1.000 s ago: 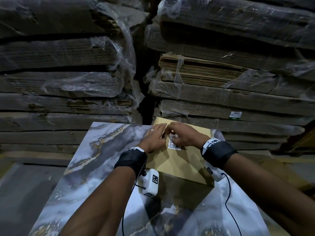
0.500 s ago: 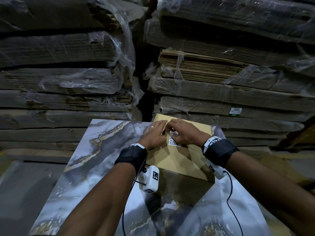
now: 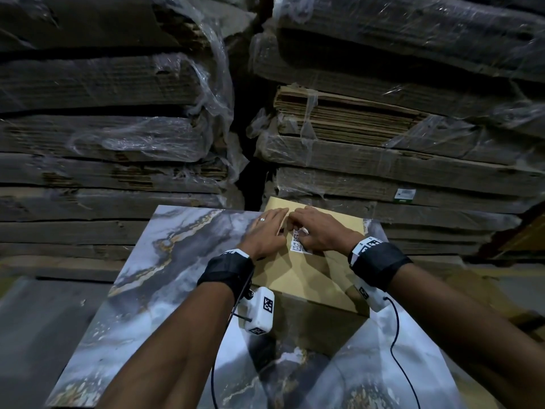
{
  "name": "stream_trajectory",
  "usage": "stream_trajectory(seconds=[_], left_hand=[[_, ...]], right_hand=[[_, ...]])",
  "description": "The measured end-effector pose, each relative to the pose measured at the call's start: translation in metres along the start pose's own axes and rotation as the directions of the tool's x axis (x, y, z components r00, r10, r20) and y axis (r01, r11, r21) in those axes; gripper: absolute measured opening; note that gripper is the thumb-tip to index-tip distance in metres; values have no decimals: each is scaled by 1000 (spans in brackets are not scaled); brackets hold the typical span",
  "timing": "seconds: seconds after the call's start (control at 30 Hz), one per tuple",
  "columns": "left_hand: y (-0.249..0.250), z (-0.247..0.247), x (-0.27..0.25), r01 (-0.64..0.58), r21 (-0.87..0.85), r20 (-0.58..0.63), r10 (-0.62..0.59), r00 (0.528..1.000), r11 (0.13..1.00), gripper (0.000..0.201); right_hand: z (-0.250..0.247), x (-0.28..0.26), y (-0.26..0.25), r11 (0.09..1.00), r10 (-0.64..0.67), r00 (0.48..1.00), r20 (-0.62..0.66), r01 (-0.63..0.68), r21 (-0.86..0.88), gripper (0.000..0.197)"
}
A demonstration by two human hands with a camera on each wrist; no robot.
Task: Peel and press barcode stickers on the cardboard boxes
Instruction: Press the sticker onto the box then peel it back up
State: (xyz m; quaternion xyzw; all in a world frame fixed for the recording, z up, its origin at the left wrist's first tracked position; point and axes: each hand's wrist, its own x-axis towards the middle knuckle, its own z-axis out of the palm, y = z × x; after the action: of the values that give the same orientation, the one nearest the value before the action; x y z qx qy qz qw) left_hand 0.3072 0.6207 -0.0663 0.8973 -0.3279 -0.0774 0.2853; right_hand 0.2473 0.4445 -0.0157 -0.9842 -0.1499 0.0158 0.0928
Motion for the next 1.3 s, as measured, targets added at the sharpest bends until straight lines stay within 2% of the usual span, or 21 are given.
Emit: stream_trajectory(seconds=[0.17, 0.27, 0.33, 0.43, 0.73, 0.9, 1.13, 1.3], left_hand=[[-3, 4, 1, 3, 12, -6, -3, 1000, 1000, 81], [-2, 4, 0, 10, 11, -15, -10, 1000, 1000, 73], [0, 2, -1, 8, 12, 0, -8, 1000, 1000, 79], [4, -3, -4, 2, 10, 20, -2, 1000, 1000, 89], [7, -1, -6, -5, 40, -16, 5, 1000, 999, 86], [3, 5, -2, 2, 47, -53, 0, 999, 999, 67], [6, 3, -4, 4, 35, -57, -2, 998, 999, 78], [5, 6, -3, 8, 28, -90, -5, 996, 1000, 68]], right_hand=[[3, -4, 11, 998, 5, 1000, -2, -4, 69, 34], [2, -8, 11, 996, -13, 1000, 24, 10, 86, 33], [-1, -10, 10, 991, -2, 999, 36, -3, 136, 30], [-8, -19, 16, 980, 29, 999, 25, -34, 197, 38], [12, -29, 14, 986, 111, 989, -96, -97, 137, 69], [11, -19, 0, 983, 156, 980, -122, -142, 116, 69], [10, -12, -2, 973, 198, 975, -99, -183, 138, 68], [18, -10, -9, 974, 209, 975, -74, -201, 103, 69]])
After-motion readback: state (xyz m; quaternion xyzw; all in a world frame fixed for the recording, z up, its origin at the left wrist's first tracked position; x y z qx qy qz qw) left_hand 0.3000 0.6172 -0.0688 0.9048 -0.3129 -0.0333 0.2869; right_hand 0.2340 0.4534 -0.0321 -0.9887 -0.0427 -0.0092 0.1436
